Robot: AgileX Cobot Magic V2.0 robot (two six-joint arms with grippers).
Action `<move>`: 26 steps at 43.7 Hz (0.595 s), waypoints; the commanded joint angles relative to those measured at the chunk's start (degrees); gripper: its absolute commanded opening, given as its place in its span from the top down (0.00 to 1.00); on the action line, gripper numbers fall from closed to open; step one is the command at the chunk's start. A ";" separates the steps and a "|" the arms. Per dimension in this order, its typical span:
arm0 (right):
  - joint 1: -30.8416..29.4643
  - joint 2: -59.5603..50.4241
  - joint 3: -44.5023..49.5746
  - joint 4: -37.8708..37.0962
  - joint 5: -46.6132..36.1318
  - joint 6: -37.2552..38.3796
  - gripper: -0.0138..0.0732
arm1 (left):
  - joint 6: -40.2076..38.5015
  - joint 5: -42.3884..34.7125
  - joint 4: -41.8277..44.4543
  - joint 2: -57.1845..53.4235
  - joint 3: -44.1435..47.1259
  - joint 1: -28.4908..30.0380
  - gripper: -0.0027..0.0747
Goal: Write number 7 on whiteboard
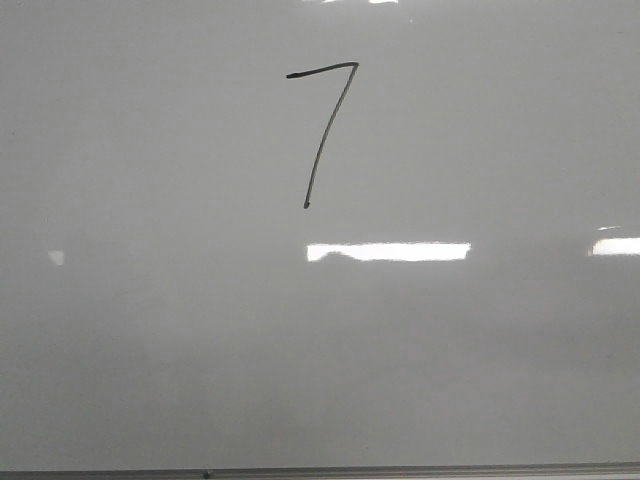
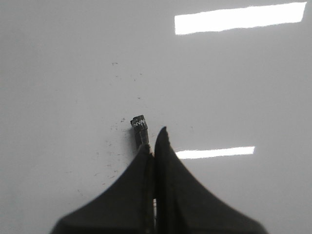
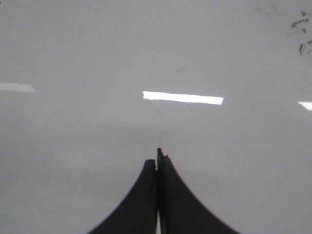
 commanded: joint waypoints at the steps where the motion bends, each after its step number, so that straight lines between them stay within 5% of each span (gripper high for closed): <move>1: -0.42 -1.06 -0.01 0.41 -6.79 -0.19 0.92 | -0.14 -4.73 -0.55 -0.75 0.78 -0.28 0.99; 20: -0.01 -1.12 -0.01 0.01 -12.46 1.01 0.92 | -0.14 -4.73 -0.55 -0.75 0.78 -0.28 0.99; 26: 0.99 -1.19 0.04 -10.09 -13.12 10.13 0.92 | -0.14 -4.73 -0.55 -0.75 0.78 -0.28 0.99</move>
